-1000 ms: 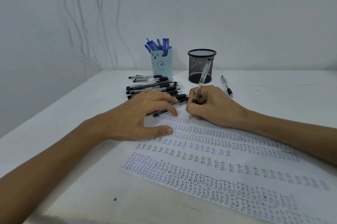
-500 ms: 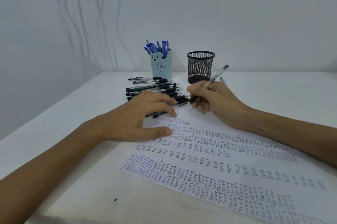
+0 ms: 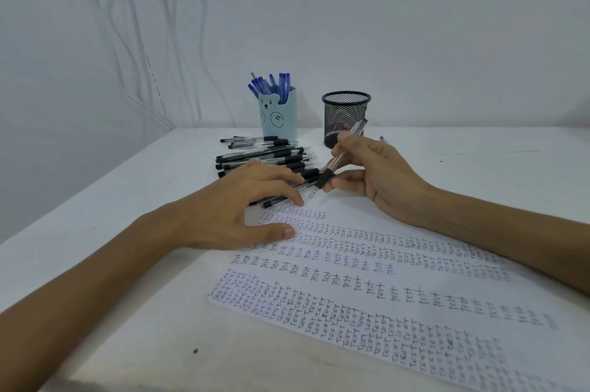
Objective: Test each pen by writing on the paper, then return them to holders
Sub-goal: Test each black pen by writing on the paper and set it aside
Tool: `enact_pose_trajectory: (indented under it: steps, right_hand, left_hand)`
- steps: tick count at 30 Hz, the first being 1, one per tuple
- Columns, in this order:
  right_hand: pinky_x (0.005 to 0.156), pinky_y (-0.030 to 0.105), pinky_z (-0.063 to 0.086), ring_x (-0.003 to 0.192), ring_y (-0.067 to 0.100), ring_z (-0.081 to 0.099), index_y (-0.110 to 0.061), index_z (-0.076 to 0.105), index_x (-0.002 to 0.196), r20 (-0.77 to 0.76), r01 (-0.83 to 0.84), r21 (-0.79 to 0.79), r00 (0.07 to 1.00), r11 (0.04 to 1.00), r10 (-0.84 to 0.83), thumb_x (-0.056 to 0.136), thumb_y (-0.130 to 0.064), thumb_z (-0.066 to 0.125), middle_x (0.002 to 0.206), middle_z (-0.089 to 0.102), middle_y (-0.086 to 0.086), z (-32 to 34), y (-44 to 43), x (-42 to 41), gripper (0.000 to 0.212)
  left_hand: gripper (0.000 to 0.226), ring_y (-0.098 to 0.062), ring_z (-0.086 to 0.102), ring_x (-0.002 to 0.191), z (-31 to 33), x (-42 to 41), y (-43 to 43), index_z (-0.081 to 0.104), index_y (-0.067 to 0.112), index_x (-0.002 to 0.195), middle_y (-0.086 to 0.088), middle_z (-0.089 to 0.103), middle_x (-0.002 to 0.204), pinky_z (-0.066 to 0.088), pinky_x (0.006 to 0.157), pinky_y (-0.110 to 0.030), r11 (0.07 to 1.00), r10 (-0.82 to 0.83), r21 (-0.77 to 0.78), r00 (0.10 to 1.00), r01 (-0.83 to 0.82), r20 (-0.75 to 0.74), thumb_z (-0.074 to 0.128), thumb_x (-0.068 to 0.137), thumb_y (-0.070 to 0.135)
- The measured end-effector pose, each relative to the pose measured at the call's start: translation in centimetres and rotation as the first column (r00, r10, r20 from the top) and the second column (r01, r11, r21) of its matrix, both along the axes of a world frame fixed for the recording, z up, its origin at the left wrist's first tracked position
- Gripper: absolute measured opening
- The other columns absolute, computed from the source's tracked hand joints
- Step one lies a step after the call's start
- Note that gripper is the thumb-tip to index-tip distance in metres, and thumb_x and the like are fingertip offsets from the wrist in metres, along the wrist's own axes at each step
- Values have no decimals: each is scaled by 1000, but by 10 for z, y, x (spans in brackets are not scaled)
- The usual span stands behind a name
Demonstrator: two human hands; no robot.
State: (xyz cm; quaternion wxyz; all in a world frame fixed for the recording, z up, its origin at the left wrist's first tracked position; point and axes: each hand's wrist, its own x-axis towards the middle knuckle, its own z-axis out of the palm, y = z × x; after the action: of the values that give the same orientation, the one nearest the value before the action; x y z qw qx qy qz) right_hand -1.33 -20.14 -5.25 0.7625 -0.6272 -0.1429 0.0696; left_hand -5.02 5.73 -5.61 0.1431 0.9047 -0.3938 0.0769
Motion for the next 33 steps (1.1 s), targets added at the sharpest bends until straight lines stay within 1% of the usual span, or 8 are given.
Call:
enact_pose_trajectory:
  steps: [6, 11, 13, 16, 19, 23, 28, 33]
  right_hand:
    - [55, 20, 58, 58, 19, 68, -4, 68, 93, -8, 47, 74, 999, 996, -47, 101, -32, 59, 77, 69, 10, -1, -1, 4, 31]
    - [42, 21, 41, 48, 16, 52, -2, 67, 94, 70, 205, -176, 978, 963, -195, 102, -33, 59, 62, 63, 6, 0, -10, 21, 34]
    - [44, 25, 38, 49, 22, 48, -6, 64, 77, 195, 320, -332, 944, 888, -267, 102, -39, 59, 56, 62, 11, 6, -24, 35, 42]
    - [62, 37, 53, 56, 23, 56, -6, 65, 68, 362, 482, -521, 872, 705, -329, 98, -45, 60, 57, 68, 6, 14, -51, 61, 49]
    - [88, 36, 50, 87, 22, 66, -3, 67, 107, 444, 548, -642, 836, 537, -322, 92, -48, 67, 79, 74, 7, 15, -77, 84, 47]
    - [82, 31, 41, 99, 26, 63, -12, 63, 117, 509, 551, -738, 833, 388, -216, 88, -48, 74, 76, 68, -1, 3, -90, 99, 47]
    - [92, 39, 49, 117, 28, 57, -15, 64, 121, 528, 591, -741, 806, 319, -267, 92, -54, 64, 116, 67, 11, -9, -92, 110, 49]
    - [78, 37, 46, 112, 29, 57, -19, 58, 123, 606, 649, -714, 761, 263, -231, 96, -55, 53, 104, 69, 9, -9, -84, 103, 45]
  left_hand:
    - [43, -8, 38, 147, 0, 1, -1, 62, 39, 132, 21, 45, 154, 34, 119, -45, 1000, 1, 3, 1000, -1, 3, 61, 96, 62]
    - [43, -8, 36, 148, -1, 1, 1, 61, 41, 132, 24, 43, 154, 33, 120, -44, 1000, 3, -4, 1000, -3, 2, 61, 96, 63]
    - [43, -8, 35, 149, -1, 1, 2, 61, 42, 133, 25, 43, 154, 33, 121, -44, 1000, 2, -5, 1000, -2, 1, 60, 96, 64]
    - [44, -8, 35, 149, -1, 0, 2, 60, 42, 133, 25, 42, 155, 32, 121, -42, 1000, 1, -8, 1000, -1, -4, 59, 95, 65]
    - [44, -6, 34, 149, -1, 0, 2, 60, 43, 133, 26, 41, 155, 30, 123, -43, 1000, 3, -2, 1000, -3, -3, 58, 95, 66]
    - [43, -6, 34, 149, -2, 0, 2, 60, 44, 133, 27, 41, 155, 30, 122, -43, 1000, 3, 1, 1000, -3, -1, 58, 96, 65]
    - [44, -5, 34, 149, -1, 0, 1, 59, 44, 134, 27, 40, 156, 30, 122, -42, 1000, 4, 0, 1000, -4, 4, 58, 96, 66]
    - [44, -5, 35, 148, 0, -1, 0, 60, 43, 133, 27, 41, 155, 31, 122, -42, 1000, 0, -9, 1000, 0, 5, 59, 96, 65]
